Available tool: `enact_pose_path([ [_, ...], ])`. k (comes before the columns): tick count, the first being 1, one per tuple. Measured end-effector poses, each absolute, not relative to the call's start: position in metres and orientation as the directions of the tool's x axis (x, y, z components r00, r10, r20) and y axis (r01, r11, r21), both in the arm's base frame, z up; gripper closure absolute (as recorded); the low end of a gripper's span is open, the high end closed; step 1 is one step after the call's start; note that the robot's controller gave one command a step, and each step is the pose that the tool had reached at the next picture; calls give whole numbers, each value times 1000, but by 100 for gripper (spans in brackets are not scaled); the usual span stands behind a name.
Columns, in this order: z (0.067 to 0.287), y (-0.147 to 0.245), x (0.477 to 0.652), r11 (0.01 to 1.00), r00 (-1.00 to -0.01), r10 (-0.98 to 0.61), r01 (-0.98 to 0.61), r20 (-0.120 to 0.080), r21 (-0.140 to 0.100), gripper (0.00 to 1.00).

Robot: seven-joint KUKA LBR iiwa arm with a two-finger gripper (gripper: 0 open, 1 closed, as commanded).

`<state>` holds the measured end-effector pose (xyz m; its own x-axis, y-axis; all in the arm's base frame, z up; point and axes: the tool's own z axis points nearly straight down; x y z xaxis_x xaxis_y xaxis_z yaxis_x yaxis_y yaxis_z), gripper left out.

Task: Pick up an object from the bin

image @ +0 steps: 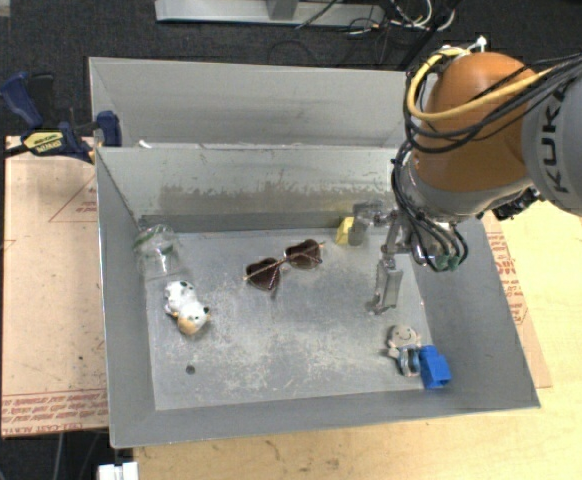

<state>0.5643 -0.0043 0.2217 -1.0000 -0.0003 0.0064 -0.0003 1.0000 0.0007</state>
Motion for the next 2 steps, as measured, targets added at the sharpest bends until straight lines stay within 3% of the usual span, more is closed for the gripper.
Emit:
enact_pose_path([
  [1, 227, -4, 565, 1000, -1000, 0, 0, -1, 1, 0],
  [2, 203, 30, 602, 993, -993, -114, -114, -10, -3, 0],
])
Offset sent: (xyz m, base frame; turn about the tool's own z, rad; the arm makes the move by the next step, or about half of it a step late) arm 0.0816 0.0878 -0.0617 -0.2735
